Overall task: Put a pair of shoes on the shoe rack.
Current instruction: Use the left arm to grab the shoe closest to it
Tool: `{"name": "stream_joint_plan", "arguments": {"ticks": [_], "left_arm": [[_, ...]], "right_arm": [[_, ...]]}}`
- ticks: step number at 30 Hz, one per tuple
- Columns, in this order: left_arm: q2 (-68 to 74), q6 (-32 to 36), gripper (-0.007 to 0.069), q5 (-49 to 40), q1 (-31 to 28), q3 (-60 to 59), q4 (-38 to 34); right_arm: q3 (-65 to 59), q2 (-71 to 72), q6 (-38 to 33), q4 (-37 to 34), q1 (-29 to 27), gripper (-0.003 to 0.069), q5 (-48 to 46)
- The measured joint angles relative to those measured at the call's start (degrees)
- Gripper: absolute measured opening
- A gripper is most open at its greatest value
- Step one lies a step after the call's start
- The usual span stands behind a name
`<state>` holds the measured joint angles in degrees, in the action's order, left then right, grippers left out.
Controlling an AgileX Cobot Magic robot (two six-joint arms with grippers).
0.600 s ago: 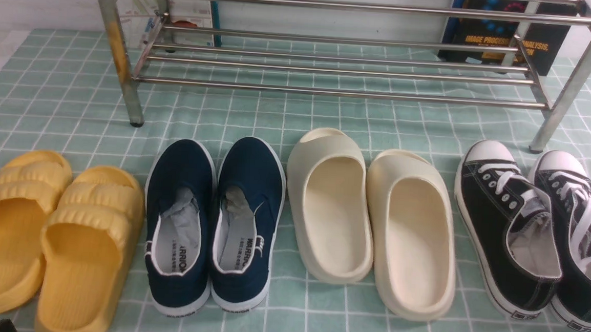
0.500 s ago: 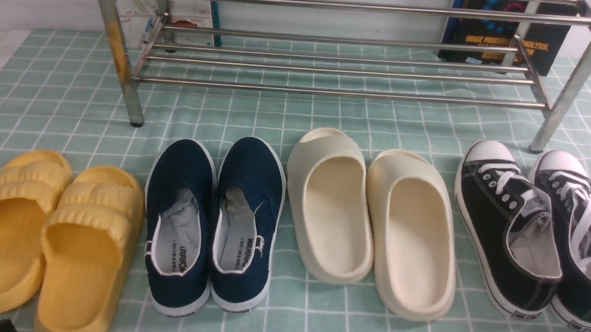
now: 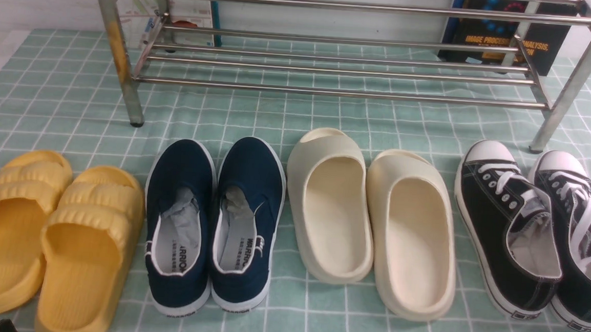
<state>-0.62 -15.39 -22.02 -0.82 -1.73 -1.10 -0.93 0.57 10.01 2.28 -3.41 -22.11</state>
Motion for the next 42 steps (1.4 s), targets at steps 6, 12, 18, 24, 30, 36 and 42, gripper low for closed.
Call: {"name": "stream_joint_plan", "arguments": {"ticks": [6, 12, 18, 24, 30, 36, 42], "left_arm": [[0.00, -0.08, 0.0239, 0.12, 0.00, 0.00, 1.10], [0.00, -5.08, 0.0239, 3.53, 0.00, 0.00, -2.80], [0.00, -18.51, 0.0239, 11.03, 0.00, 0.00, -21.32], [0.00, -27.13, 0.0239, 15.11, 0.00, 0.00, -37.93], [0.00, -28.07, 0.0239, 15.22, 0.00, 0.00, -40.97], [0.00, -27.55, 0.0239, 13.04, 0.00, 1.30, -41.09], [0.00, -15.43, 0.0223, 1.31, 0.00, 15.23, -35.45]], "right_arm": [[0.00, 0.00, 0.00, 0.00, 0.00, 0.0239, 0.00], [0.00, 0.00, 0.00, 0.00, 0.00, 0.0239, 0.00], [0.00, 0.00, 0.00, 0.00, 0.00, 0.0239, 0.00], [0.00, 0.00, 0.00, 0.00, 0.00, 0.0239, 0.00], [0.00, 0.00, 0.00, 0.00, 0.00, 0.0239, 0.00], [0.00, 0.00, 0.00, 0.00, 0.00, 0.0239, 0.00], [0.00, 0.00, 0.00, 0.00, 0.00, 0.0239, 0.00]]}}
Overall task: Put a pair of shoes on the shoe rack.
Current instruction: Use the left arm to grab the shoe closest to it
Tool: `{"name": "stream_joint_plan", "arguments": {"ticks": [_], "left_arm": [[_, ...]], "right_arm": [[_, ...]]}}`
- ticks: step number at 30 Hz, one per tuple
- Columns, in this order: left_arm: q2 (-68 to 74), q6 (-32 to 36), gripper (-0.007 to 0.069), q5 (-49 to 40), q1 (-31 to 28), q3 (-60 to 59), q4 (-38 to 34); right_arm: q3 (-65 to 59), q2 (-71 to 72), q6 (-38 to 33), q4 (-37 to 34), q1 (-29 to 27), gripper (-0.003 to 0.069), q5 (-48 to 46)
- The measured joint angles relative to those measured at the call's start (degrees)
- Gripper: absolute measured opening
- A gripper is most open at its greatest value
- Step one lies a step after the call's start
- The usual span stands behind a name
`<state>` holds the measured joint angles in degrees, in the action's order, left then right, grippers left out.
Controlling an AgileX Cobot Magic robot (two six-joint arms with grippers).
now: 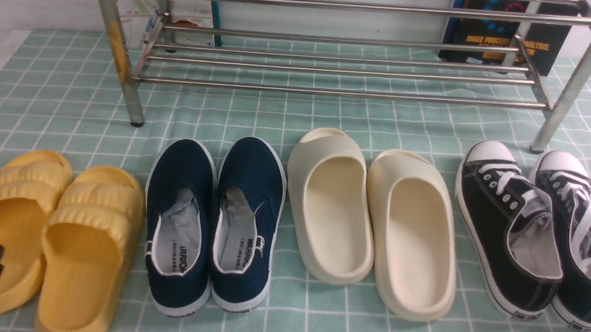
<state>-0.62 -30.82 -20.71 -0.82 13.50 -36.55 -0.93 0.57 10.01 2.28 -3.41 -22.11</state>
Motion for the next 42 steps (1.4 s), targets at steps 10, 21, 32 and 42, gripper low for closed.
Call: {"name": "stream_joint_plan", "arguments": {"ticks": [10, 21, 32, 42], "left_arm": [[27.25, 5.02, -0.0013, -35.57, 0.00, 27.20, 32.65], [61.93, 16.22, -0.0013, -45.08, 7.54, 45.29, 37.65], [88.46, 8.57, 0.0194, -42.41, 20.71, 52.13, 38.96], [99.79, -0.11, 0.0422, -33.80, 22.16, 52.25, 42.80]], "right_arm": [[0.00, 0.00, 0.00, 0.00, 0.00, 0.0239, 0.00], [0.00, 0.00, 0.00, 0.00, 0.00, 0.0239, 0.00], [0.00, 0.00, 0.00, 0.00, 0.00, 0.0239, 0.00], [0.00, 0.00, 0.00, 0.00, 0.00, 0.0239, 0.00]]}}
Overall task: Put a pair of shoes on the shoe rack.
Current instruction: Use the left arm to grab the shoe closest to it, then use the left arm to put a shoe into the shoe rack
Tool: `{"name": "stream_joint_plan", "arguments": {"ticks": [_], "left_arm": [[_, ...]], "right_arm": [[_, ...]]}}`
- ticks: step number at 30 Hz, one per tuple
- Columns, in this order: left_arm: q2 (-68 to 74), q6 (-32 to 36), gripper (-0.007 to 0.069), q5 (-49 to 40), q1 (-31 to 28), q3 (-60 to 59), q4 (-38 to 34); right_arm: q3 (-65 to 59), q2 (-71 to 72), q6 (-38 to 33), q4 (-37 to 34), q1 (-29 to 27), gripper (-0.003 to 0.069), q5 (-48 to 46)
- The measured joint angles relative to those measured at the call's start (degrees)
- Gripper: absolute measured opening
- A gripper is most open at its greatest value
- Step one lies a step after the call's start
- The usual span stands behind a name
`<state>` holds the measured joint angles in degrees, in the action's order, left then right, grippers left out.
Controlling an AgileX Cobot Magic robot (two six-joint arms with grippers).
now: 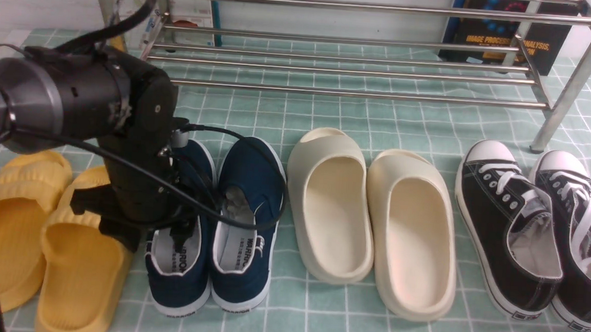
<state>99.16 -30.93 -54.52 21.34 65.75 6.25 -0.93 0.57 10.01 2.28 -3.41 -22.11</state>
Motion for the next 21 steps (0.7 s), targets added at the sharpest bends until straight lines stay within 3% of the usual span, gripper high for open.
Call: {"name": "stream_joint_plan", "arguments": {"ticks": [4, 9, 12, 21], "left_arm": [[2.85, -0.35, 0.0346, 0.51, 0.00, 0.00, 0.00], [4.06, -2.28, 0.0098, 0.40, 0.00, 0.00, 1.75], [3.39, -2.93, 0.0010, 0.03, 0.00, 0.00, 2.54], [-7.34, -0.04, 0.0011, -8.63, -0.39, 6.10, 3.73]], "right_arm": [[0.00, 0.00, 0.00, 0.00, 0.00, 0.0239, 0.00], [0.00, 0.00, 0.00, 0.00, 0.00, 0.0239, 0.00], [0.00, 0.00, 0.00, 0.00, 0.00, 0.0239, 0.00], [0.00, 0.00, 0.00, 0.00, 0.00, 0.0239, 0.00]]}}
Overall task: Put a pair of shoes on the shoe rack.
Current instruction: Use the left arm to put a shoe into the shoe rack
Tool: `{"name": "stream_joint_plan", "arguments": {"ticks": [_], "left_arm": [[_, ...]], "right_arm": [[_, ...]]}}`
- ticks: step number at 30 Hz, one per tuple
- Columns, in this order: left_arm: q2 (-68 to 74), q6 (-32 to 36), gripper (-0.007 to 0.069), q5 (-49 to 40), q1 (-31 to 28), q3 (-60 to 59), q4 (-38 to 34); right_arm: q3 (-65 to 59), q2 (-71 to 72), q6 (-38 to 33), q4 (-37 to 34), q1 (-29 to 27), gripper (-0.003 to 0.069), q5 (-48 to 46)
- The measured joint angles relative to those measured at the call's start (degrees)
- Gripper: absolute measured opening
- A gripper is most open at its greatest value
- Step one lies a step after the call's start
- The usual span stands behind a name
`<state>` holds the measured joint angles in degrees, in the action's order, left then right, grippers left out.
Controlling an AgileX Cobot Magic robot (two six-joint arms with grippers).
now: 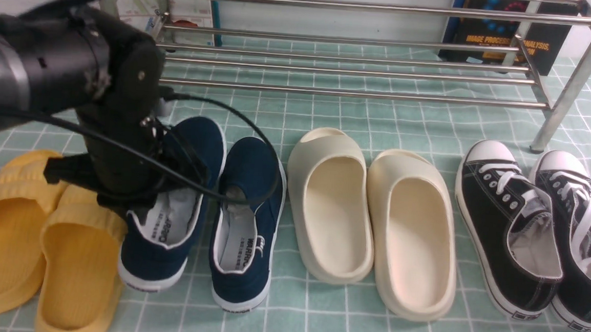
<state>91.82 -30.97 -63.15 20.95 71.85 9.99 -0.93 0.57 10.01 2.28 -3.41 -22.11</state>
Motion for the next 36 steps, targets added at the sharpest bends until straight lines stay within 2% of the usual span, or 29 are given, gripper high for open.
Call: {"name": "stream_joint_plan", "arguments": {"ticks": [3, 11, 16, 24, 36], "left_arm": [[-1.51, 1.28, 0.0011, -0.43, -1.43, 2.33, -1.90], [-0.66, 9.78, 0.0011, 0.67, -10.45, 7.15, -12.04], [3.41, 13.12, 0.0011, 1.05, -13.59, 13.41, -13.85], [14.98, 15.66, 0.0011, -2.16, -14.34, 26.01, -14.10], [29.41, 15.85, 0.0011, -2.85, -14.34, 45.22, -13.79]], "right_arm": [[0.00, 0.00, 0.00, 0.00, 0.00, 0.0239, 0.00], [0.00, 0.00, 0.00, 0.00, 0.00, 0.0239, 0.00], [0.00, 0.00, 0.00, 0.00, 0.00, 0.0239, 0.00], [0.00, 0.00, 0.00, 0.00, 0.00, 0.0239, 0.00], [0.00, 0.00, 0.00, 0.00, 0.00, 0.0239, 0.00]]}}
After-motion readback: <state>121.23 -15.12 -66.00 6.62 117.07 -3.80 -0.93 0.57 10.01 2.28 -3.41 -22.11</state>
